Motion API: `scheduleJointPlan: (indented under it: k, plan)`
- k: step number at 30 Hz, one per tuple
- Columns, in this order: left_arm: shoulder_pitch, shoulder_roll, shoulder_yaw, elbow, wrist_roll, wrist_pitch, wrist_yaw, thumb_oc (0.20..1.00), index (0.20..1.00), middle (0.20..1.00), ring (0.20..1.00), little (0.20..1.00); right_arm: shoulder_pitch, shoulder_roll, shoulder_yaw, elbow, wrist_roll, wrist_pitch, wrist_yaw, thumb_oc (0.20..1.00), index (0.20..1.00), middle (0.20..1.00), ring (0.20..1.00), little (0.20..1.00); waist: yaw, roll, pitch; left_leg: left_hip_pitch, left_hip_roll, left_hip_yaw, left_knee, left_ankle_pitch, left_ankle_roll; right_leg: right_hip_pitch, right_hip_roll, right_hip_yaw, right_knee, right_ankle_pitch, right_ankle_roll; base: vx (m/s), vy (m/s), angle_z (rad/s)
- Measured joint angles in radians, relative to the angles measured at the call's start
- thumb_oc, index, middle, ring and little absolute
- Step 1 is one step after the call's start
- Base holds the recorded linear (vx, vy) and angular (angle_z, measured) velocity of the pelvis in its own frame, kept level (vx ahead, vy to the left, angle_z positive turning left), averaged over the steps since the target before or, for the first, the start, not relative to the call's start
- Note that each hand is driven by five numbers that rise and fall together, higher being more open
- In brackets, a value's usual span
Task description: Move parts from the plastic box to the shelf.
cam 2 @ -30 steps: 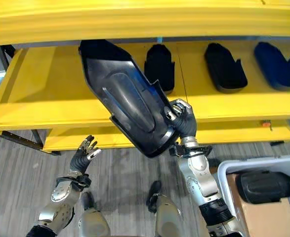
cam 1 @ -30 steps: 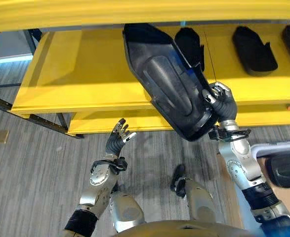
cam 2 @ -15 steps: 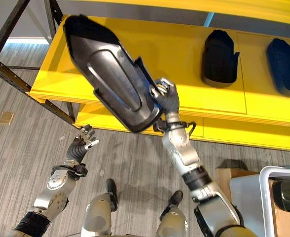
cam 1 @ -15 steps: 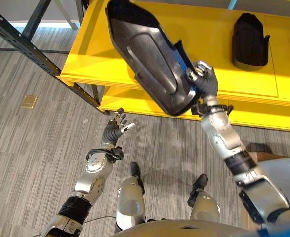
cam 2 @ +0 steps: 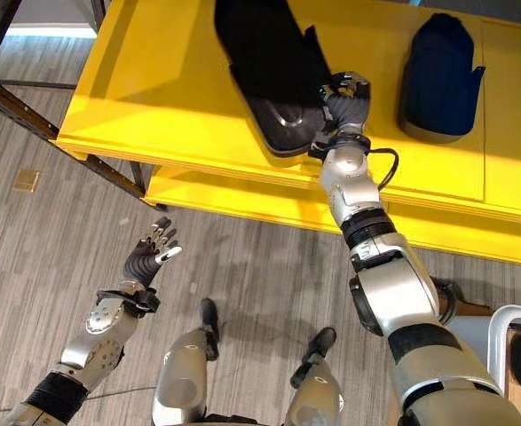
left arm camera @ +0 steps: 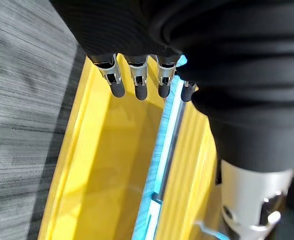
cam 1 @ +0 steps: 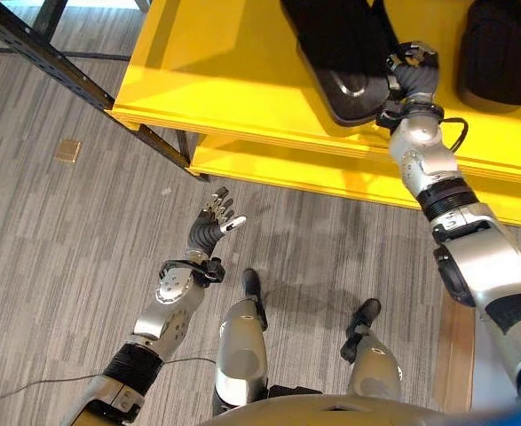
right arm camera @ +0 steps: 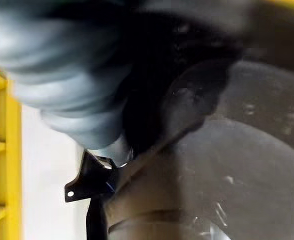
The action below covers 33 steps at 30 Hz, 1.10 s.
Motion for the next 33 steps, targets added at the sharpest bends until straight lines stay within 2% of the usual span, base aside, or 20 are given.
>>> scheduleJointPlan:
  k: [3, 6, 11, 13, 16, 21, 27, 33]
  plan:
    - [-0.014, 0.008, -0.002, -0.020, -0.001, -0.001, -0.001, 1.000, 1.000, 1.000, 1.000, 1.000, -0.034, -0.049, -0.021, 0.099, 0.009, 0.004, 0.013, 0.200, 0.200, 0.200, 0.200, 0.200, 0.017, 0.012, 0.010, -0.025, -0.008, -0.013, -0.006, 0.012, 0.009, -0.015, -0.007, -0.015, 0.002, 0.000, 0.000, -0.01, -0.015, 0.16]
    - [-0.010, 0.029, -0.002, -0.071, -0.001, -0.010, -0.001, 1.000, 1.000, 1.000, 1.000, 1.000, -0.062, -0.115, -0.073, 0.223, 0.096, 0.019, 0.025, 0.200, 0.200, 0.200, 0.200, 0.200, 0.045, 0.036, 0.023, -0.037, -0.021, -0.027, -0.030, 0.028, 0.010, -0.022, -0.013, -0.032, 0.003, 0.000, 0.000, 0.05, -0.020, 0.16]
    - [-0.008, 0.031, -0.012, -0.075, -0.001, -0.010, -0.002, 1.000, 1.000, 1.000, 1.000, 1.000, -0.096, -0.145, -0.105, 0.261, 0.166, 0.016, 0.039, 0.200, 0.200, 0.200, 0.200, 0.200, 0.057, 0.044, 0.027, -0.047, -0.021, -0.042, -0.031, 0.030, 0.008, -0.021, -0.011, -0.045, 0.003, 0.000, 0.000, 0.04, -0.021, 0.08]
    - [-0.011, 0.031, -0.025, -0.076, -0.001, -0.011, -0.001, 1.000, 1.000, 1.000, 1.000, 1.000, -0.115, -0.156, -0.185, 0.306, 0.264, -0.008, 0.040, 0.200, 0.200, 0.200, 0.200, 0.200, 0.076, 0.052, 0.026, -0.055, -0.028, -0.053, -0.031, 0.033, 0.009, -0.021, -0.011, -0.057, 0.003, 0.000, 0.000, 0.07, -0.004, 0.10]
    - [-0.016, 0.030, -0.036, -0.076, -0.001, -0.011, 0.000, 1.000, 1.000, 1.000, 1.000, 1.000, -0.143, -0.177, -0.223, 0.328, 0.352, -0.019, 0.038, 0.200, 0.200, 0.200, 0.200, 0.200, 0.079, 0.060, 0.023, -0.071, -0.035, -0.071, -0.031, 0.040, 0.010, -0.022, -0.014, -0.070, 0.003, 0.000, 0.001, 0.03, 0.005, 0.15]
    - [-0.014, 0.031, -0.048, -0.076, -0.001, -0.011, 0.004, 1.000, 1.000, 1.000, 1.000, 1.000, -0.145, -0.185, -0.292, 0.329, 0.460, -0.064, 0.038, 0.200, 0.200, 0.200, 0.200, 0.200, 0.090, 0.080, 0.011, -0.089, -0.050, -0.091, -0.031, 0.046, 0.016, -0.024, -0.031, -0.087, 0.009, 0.001, 0.002, 0.03, 0.011, 0.14]
    - [-0.016, 0.031, -0.072, -0.076, -0.002, -0.011, 0.004, 1.000, 1.000, 1.000, 1.000, 1.000, -0.147, -0.192, -0.294, 0.334, 0.534, -0.091, 0.038, 0.200, 0.200, 0.200, 0.200, 0.200, 0.105, 0.110, -0.022, -0.111, -0.061, -0.102, -0.030, 0.050, 0.022, -0.033, -0.042, -0.100, 0.010, 0.005, 0.009, 0.03, 0.013, 0.07]
    - [-0.026, 0.030, -0.090, -0.076, -0.007, -0.011, 0.006, 1.000, 1.000, 1.000, 1.000, 1.000, -0.161, -0.173, -0.292, 0.334, 0.584, -0.100, 0.036, 0.200, 0.200, 0.200, 0.200, 0.200, 0.109, 0.113, -0.034, -0.124, -0.068, -0.105, -0.031, 0.056, 0.029, -0.045, -0.049, -0.101, 0.014, 0.008, 0.012, 0.02, 0.014, 0.03]
